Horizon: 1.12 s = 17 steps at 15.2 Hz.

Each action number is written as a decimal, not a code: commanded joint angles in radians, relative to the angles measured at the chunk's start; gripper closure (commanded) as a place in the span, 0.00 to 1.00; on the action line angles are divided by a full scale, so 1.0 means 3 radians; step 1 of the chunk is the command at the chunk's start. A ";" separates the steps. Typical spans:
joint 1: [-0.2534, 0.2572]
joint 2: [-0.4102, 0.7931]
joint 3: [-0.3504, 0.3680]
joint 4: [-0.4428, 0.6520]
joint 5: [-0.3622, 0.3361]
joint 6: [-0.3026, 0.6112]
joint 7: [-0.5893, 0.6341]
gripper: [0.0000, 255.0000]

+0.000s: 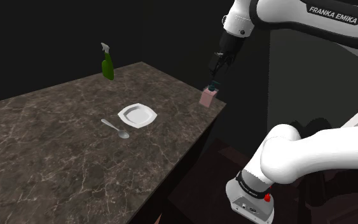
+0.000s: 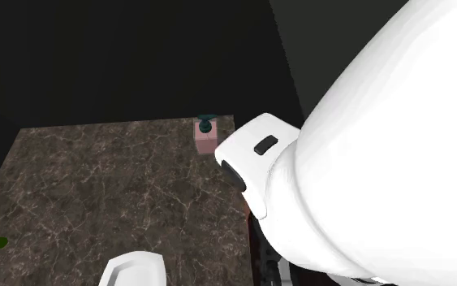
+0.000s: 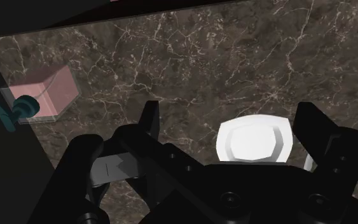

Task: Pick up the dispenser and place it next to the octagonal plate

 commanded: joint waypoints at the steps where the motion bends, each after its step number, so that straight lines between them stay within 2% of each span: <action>1: 0.0000 0.0000 0.0000 0.0000 0.0000 0.0000 0.0000 0.00; 10: -0.0116 0.0443 -0.0709 -0.0024 -0.0264 0.0471 -0.0764 0.00; 17: -0.0127 0.1040 -0.1267 0.0199 -0.0286 0.0836 -0.1392 0.00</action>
